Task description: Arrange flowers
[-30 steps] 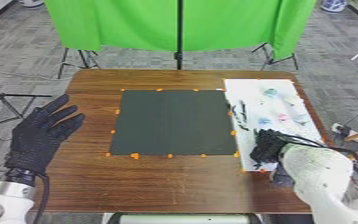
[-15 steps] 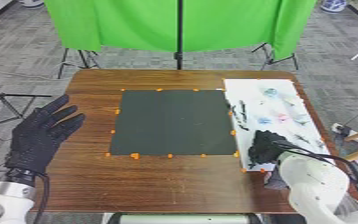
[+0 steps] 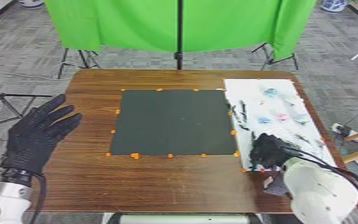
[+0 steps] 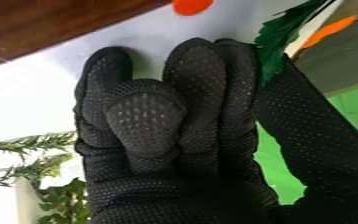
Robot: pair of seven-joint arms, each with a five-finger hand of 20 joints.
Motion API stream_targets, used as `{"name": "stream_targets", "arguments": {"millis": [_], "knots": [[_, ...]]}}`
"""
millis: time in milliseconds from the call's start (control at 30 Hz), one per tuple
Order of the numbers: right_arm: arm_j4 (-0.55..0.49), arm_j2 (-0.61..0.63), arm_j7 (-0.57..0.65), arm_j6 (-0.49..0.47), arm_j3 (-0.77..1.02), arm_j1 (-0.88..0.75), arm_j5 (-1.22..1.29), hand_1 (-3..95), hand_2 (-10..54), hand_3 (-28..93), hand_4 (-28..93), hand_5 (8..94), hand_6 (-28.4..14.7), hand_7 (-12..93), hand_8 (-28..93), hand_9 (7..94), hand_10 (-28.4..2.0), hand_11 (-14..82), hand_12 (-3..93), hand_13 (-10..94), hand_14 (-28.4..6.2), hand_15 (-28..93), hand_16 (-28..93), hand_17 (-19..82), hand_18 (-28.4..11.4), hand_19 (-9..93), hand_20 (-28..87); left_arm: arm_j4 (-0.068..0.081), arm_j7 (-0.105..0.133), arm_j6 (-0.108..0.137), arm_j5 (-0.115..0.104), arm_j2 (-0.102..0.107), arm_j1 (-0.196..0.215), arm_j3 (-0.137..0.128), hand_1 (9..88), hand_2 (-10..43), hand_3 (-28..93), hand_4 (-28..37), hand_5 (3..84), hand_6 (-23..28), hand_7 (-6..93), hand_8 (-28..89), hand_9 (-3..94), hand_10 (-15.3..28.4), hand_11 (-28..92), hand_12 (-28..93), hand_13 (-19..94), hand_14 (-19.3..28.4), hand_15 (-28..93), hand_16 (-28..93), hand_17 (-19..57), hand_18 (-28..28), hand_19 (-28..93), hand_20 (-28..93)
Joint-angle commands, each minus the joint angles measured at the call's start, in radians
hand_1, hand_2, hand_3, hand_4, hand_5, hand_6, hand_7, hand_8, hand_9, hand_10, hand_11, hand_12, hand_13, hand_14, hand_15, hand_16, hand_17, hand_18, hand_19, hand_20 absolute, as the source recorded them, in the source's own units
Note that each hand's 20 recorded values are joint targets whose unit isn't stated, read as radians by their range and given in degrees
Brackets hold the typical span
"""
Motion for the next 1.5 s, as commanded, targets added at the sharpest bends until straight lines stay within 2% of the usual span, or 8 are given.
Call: {"name": "stream_targets", "arguments": {"millis": [33, 300, 467, 733, 1033, 1200, 1400, 1500], "knots": [[-0.069, 0.007, 0.019, 0.041, 0.045, -0.018, 0.034, 34.3, -0.9, 90, -13, 72.0, -0.7, 65, 13, 89.3, -6.8, 47.7, 29.7, 87, -3.4, 67, 28, 43, -17.2, 85, 23, -0.005, 0.007, 0.008, 0.000, 0.012, 0.024, -0.016, 25.5, -2.8, 71, -26.2, 38.3, 2.9, 20.4, -10, 33.5, 13.5, 28, 13, 29, 16.8, 37, -2, -7.2, 22.4, 50, 4], [-0.118, 0.016, 0.044, 0.078, 0.088, 0.054, 0.098, 34.4, -1.2, 90, -12, 73.0, -0.5, 64, 13, 90.1, -6.7, 47.0, 29.9, 87, -3.3, 67, 28, 43, -17.3, 85, 23, -0.020, 0.006, 0.010, 0.000, 0.038, 0.056, -0.053, 25.7, -2.8, 71, -26.1, 38.3, 2.8, 20.4, -10, 33.5, 13.5, 28, 13, 29, 16.8, 37, -2, -7.2, 22.4, 50, 4], [-0.109, 0.022, 0.020, 0.084, 0.023, 0.185, 0.108, 34.4, -1.3, 89, -12, 73.5, -0.4, 64, 14, 90.7, -6.7, 46.5, 30.0, 87, -3.1, 67, 28, 43, -17.2, 86, 23, -0.047, 0.024, 0.016, -0.014, 0.063, 0.130, -0.124, 25.8, -2.9, 71, -25.9, 38.1, 2.8, 20.3, -10, 33.3, 13.3, 28, 13, 28, 16.6, 37, -2, -7.2, 22.4, 50, 4], [-0.060, -0.076, -0.040, 0.005, -0.174, 0.410, 0.112, 34.4, -1.7, 89, -12, 73.9, -0.2, 63, 14, 91.2, -6.5, 45.8, 30.4, 88, -2.9, 66, 29, 44, -17.3, 86, 23, -0.095, 0.016, 0.016, -0.035, 0.052, 0.257, -0.276, 26.1, -3.0, 71, -25.3, 37.9, 2.7, 20.5, -10, 33.2, 13.3, 28, 13, 28, 16.2, 37, -2, -7.2, 22.3, 49, 4], [0.079, -0.218, -0.098, -0.070, -0.412, 0.562, 0.008, 34.6, -2.0, 89, -12, 74.2, -0.1, 63, 14, 91.5, -6.3, 45.3, 30.5, 88, -2.8, 66, 29, 44, -17.3, 87, 22, -0.116, 0.026, -0.005, -0.047, 0.049, 0.304, -0.302, 26.3, -3.0, 70, -24.9, 37.9, 2.8, 20.5, -10, 33.0, 13.2, 28, 12, 28, 16.1, 37, -2, -7.1, 22.2, 49, 4], [0.176, -0.274, -0.102, -0.090, -0.519, 0.611, -0.065, 34.6, -2.1, 89, -12, 74.3, 0.0, 62, 14, 91.7, -6.3, 44.9, 30.5, 88, -2.8, 66, 29, 44, -17.3, 87, 22, -0.107, 0.043, 0.013, -0.045, 0.045, 0.301, -0.272, 26.3, -3.1, 70, -24.6, 37.7, 2.8, 20.4, -10, 32.6, 12.9, 28, 12, 28, 15.9, 37, -2, -7.1, 22.2, 49, 4], [0.284, -0.304, -0.077, -0.057, -0.599, 0.645, -0.120, 34.4, -2.1, 89, -12, 74.4, 0.2, 62, 14, 91.8, -6.3, 44.7, 30.5, 88, -2.8, 66, 29, 44, -17.2, 87, 21, -0.075, 0.022, -0.001, -0.036, 0.083, 0.226, -0.210, 26.2, -3.3, 70, -24.4, 37.5, 3.0, 20.1, -10, 32.0, 12.6, 28, 12, 28, 15.4, 36, -2, -7.0, 22.0, 49, 5], [0.314, -0.305, -0.059, -0.033, -0.624, 0.654, -0.145, 34.3, -2.2, 89, -12, 74.4, 0.2, 62, 14, 92.0, -6.2, 44.6, 30.5, 88, -2.8, 66, 30, 44, -17.2, 87, 21, -0.064, 0.038, 0.003, -0.042, 0.090, 0.214, -0.179, 26.3, -3.4, 71, -24.3, 37.2, 3.0, 19.8, -10, 31.6, 12.4, 28, 12, 28, 15.2, 36, -2, -6.9, 21.8, 48, 5]]}}
